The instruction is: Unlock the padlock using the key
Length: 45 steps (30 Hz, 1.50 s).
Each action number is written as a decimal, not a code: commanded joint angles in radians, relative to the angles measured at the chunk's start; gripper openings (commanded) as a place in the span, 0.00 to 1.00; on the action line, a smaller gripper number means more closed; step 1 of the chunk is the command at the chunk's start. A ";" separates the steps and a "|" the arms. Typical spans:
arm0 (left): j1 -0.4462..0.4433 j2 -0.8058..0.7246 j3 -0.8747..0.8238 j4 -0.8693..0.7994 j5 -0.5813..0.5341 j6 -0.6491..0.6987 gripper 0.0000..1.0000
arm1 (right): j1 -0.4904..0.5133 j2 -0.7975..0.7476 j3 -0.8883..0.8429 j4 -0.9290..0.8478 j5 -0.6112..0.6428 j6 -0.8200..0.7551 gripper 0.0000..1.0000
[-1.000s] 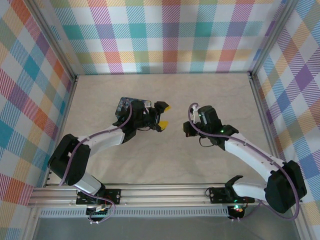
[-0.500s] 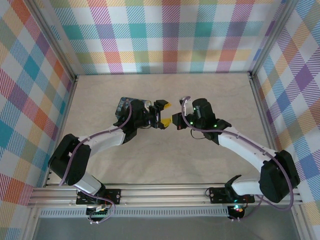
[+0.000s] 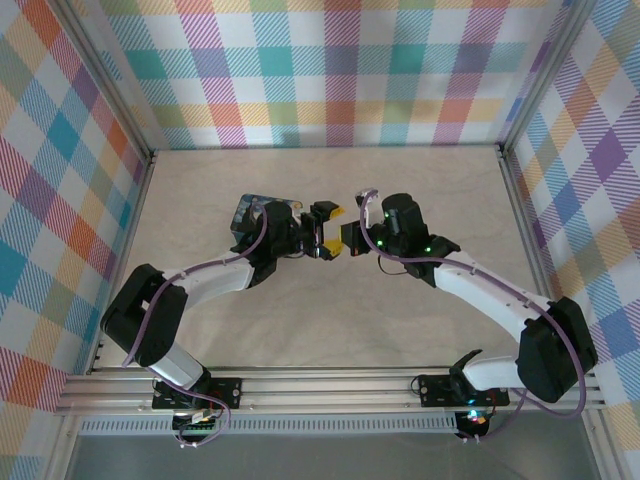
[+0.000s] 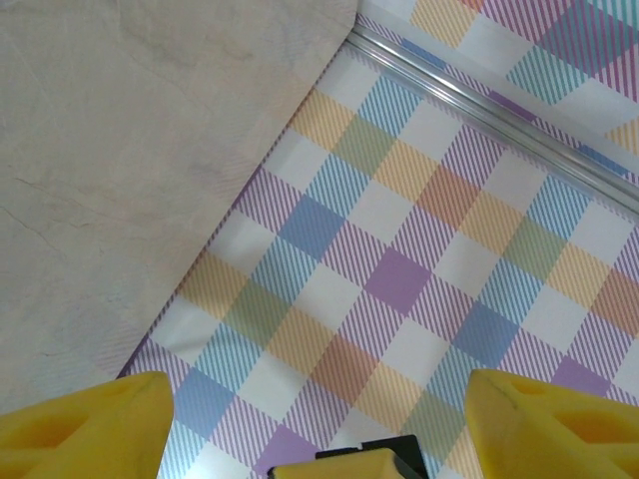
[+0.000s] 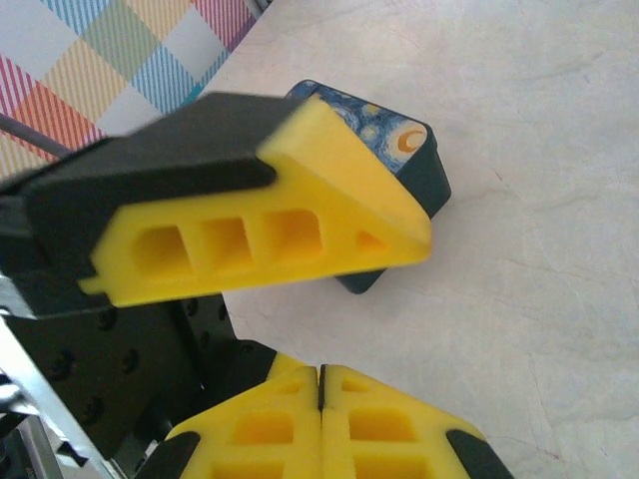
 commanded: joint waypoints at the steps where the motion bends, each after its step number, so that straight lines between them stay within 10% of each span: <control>1: -0.020 0.013 -0.013 0.043 -0.002 -0.028 0.77 | 0.006 0.000 0.028 0.039 -0.006 -0.008 0.00; 45: -0.023 0.055 -0.053 0.106 -0.019 -0.060 0.10 | 0.007 -0.081 -0.084 0.027 0.050 0.056 0.00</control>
